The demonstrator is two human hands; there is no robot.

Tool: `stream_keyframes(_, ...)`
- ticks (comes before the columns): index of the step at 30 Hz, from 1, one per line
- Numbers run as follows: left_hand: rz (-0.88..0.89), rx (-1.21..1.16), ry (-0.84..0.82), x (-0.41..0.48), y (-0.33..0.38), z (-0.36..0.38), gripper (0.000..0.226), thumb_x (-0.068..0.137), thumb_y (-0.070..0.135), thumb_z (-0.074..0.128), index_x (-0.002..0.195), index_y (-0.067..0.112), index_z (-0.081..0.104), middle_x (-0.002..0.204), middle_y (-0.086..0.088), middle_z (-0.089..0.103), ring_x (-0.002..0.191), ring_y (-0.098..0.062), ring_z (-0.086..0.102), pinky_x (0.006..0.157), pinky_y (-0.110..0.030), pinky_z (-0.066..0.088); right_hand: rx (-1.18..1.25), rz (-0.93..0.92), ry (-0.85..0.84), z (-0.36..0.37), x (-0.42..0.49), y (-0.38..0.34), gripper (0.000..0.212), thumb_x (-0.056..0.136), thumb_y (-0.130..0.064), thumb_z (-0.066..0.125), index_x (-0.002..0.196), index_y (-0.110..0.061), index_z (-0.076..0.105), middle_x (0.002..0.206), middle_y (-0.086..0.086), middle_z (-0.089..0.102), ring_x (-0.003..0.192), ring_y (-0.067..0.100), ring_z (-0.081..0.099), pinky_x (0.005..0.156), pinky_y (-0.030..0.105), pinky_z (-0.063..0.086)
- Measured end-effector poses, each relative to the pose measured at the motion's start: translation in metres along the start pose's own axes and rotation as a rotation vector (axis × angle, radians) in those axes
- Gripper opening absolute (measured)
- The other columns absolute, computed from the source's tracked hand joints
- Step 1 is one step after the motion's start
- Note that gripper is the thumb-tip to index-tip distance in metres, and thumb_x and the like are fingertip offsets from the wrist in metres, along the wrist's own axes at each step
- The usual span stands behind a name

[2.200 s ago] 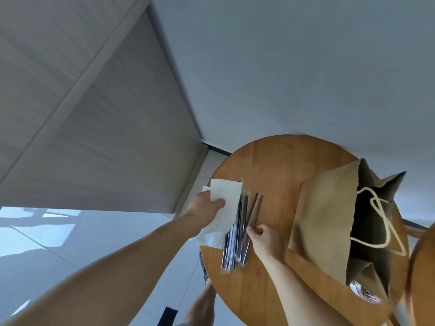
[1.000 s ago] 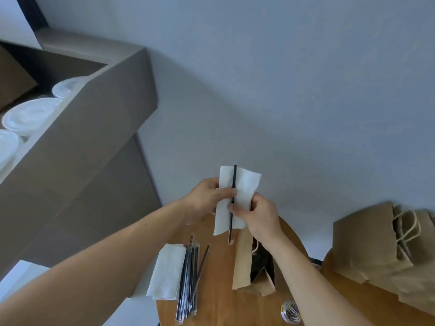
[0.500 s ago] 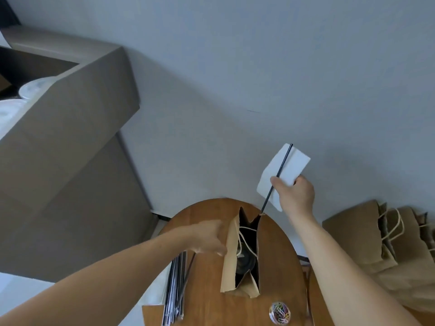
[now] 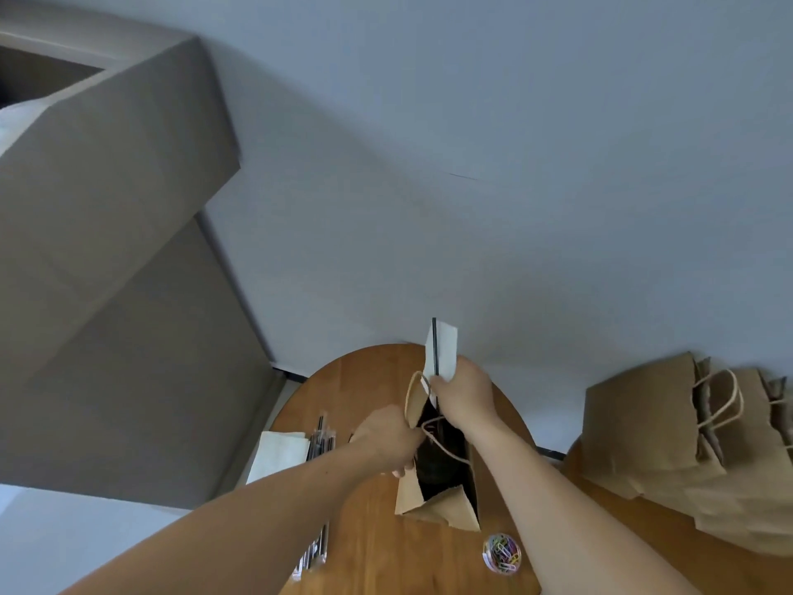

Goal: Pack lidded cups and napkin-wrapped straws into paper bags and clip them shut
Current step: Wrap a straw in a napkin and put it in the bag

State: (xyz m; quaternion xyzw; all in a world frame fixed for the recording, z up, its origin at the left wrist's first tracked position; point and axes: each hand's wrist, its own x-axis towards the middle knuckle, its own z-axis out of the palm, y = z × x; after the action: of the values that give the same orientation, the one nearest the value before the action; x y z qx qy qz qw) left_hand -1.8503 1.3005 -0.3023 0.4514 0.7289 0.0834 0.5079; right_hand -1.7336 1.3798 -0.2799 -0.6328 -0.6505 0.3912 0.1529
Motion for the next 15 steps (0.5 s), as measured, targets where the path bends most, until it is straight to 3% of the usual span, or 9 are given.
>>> stream_keyframes(3,-0.082,-0.182,0.013,0.002,-0.005,-0.002,0.031,0.091,0.024,0.046,0.077,0.003,0.064,0.062,-0.009,0.071,0.047,-0.02,0.062,0.05,-0.025,0.049,-0.174,0.011,-0.077,-0.014,-0.013,0.008,0.028,0.093,-0.02,0.061,0.12,-0.015,0.058,0.112,0.002,0.063,0.096,0.02,0.061,0.059,0.02,0.039)
stream_keyframes(6,-0.1,-0.279,0.023,0.002,-0.007,0.003,0.026,0.09,0.022,0.048,0.076,0.005,0.06,0.053,-0.006,0.066,0.044,-0.02,0.061,0.045,-0.023,0.045,-0.342,0.057,-0.221,-0.017,-0.03,0.022,0.014,0.094,-0.02,0.061,0.107,-0.016,0.058,0.102,0.002,0.063,0.086,0.018,0.06,0.057,0.02,0.039)
stream_keyframes(8,-0.079,-0.282,0.043,0.0,-0.007,0.009,0.026,0.092,0.023,0.049,0.078,0.007,0.064,0.055,-0.005,0.068,0.046,-0.018,0.066,0.047,-0.023,0.049,-0.435,0.121,-0.317,-0.009,-0.038,0.033,0.003,0.094,-0.015,0.058,0.095,-0.016,0.055,0.09,0.001,0.06,0.075,0.015,0.057,0.053,0.02,0.037)
stream_keyframes(12,-0.039,-0.251,0.065,-0.01,-0.012,0.016,0.021,0.093,0.024,0.05,0.082,0.012,0.063,0.059,-0.003,0.071,0.053,-0.016,0.07,0.052,-0.024,0.056,-0.447,0.244,-0.291,0.015,-0.033,0.047,0.028,0.097,-0.009,0.051,0.074,-0.02,0.04,0.074,-0.001,0.048,0.062,0.011,0.047,0.048,0.02,0.03)
stream_keyframes(15,-0.001,-0.212,0.047,-0.02,-0.015,0.014,0.022,0.091,0.022,0.049,0.082,0.009,0.064,0.061,-0.004,0.072,0.056,-0.015,0.071,0.065,-0.031,0.062,-0.464,0.259,-0.333,0.033,-0.017,0.053,0.017,0.1,-0.011,0.045,0.086,-0.015,0.053,0.088,0.003,0.06,0.082,0.018,0.06,0.063,0.02,0.039)
